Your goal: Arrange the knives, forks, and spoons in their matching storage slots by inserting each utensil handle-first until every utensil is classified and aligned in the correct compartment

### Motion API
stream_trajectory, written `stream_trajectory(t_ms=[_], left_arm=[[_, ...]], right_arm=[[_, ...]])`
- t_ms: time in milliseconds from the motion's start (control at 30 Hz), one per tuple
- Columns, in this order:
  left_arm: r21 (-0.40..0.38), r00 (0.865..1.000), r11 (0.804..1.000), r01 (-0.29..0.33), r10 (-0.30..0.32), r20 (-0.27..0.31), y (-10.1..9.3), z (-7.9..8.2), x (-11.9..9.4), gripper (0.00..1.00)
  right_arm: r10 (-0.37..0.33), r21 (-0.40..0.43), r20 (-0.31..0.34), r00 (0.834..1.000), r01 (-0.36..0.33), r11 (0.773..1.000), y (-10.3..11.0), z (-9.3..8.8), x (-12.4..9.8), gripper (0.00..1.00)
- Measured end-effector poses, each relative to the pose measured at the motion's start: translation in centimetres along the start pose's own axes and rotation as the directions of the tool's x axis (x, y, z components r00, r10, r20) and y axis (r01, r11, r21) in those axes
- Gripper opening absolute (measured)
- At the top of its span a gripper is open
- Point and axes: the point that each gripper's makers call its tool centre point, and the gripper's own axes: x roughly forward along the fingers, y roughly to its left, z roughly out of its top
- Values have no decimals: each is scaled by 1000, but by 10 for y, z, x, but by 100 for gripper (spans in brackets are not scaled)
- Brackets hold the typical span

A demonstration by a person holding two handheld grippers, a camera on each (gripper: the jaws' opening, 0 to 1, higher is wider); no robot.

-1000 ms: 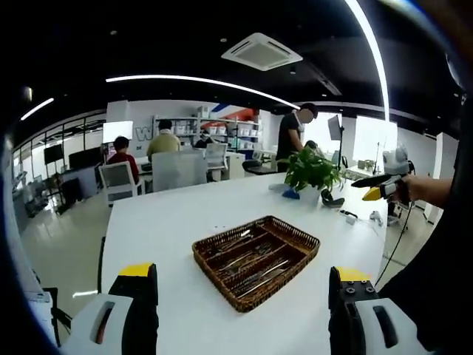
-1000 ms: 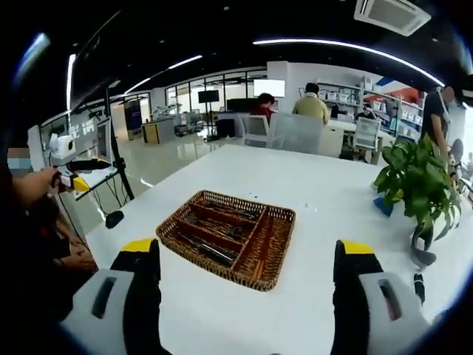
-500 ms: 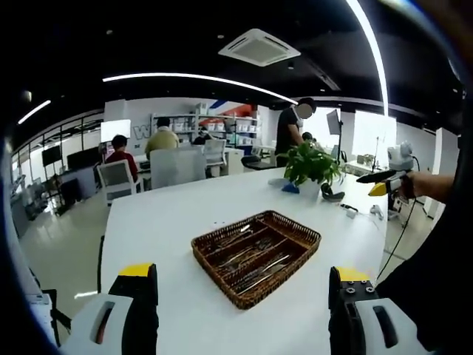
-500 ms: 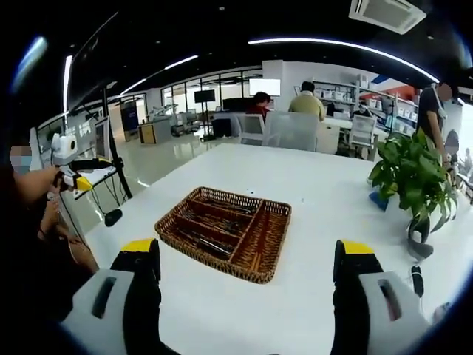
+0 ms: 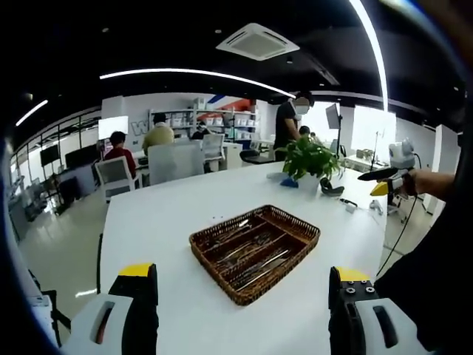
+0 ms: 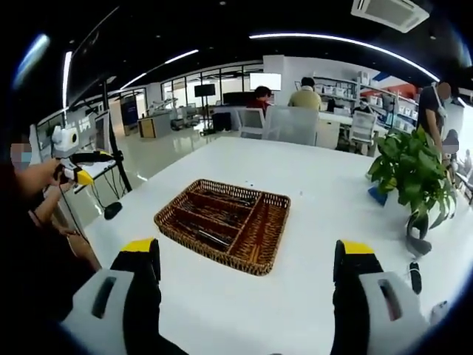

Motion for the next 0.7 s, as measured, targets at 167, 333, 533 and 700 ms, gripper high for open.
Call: stream_trajectory(t_ms=[167, 333, 533, 700], left_arm=[[4, 1000, 1000, 1, -1, -6, -1, 1, 1, 100], [10, 1000, 1000, 6, -6, -21, -2, -2, 3, 100], [0, 1000, 1000, -3, 3, -22, 0, -1, 1, 100], [0, 1000, 1000, 1, -1, -26, 0, -3, 2, 100]], right_arm=[[-6, 13, -15, 1000, 6, 1000, -4, -8, -1, 99], [-13, 21, -16, 1000, 14, 1000, -8, -11, -5, 99], [-14, 34, -27, 1000, 15, 999, -10, -15, -3, 99], [-8, 23, -23, 1000, 9, 1000, -6, -12, -2, 99]])
